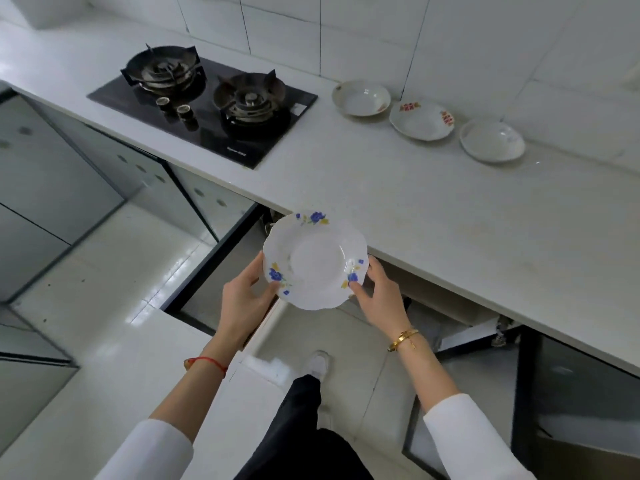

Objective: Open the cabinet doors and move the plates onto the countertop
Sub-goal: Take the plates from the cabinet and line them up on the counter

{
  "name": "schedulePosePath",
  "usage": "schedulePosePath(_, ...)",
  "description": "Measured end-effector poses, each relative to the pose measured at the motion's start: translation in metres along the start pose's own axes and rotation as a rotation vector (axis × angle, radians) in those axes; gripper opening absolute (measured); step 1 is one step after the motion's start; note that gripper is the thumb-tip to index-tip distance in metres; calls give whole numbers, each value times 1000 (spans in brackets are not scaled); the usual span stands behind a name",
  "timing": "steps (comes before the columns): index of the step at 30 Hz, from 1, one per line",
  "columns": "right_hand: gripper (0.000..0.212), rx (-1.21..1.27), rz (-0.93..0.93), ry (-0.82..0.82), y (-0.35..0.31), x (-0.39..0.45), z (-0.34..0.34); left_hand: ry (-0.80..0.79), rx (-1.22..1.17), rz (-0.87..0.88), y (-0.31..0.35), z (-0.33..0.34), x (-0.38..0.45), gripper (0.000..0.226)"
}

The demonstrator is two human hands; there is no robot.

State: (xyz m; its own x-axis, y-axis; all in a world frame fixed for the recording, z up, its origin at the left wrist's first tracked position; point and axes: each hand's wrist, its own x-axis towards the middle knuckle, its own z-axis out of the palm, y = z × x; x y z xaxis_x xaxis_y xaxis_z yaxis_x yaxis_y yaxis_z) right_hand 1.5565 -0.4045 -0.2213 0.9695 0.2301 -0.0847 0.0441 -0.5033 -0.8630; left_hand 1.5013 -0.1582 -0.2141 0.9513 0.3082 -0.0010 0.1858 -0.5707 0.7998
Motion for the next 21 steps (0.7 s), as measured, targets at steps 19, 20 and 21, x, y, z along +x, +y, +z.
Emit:
schedulePosePath(19,43,20,122,362,6,15,-105,-265,-130,192,108,64,87,61)
schedulePosePath(20,43,10,123,381,6,22,-110,-280,-134,212,114,70,98,61)
schedulePosePath(21,44,5,123,402,7,30,-117,-296,-139,229,121,77,109,61)
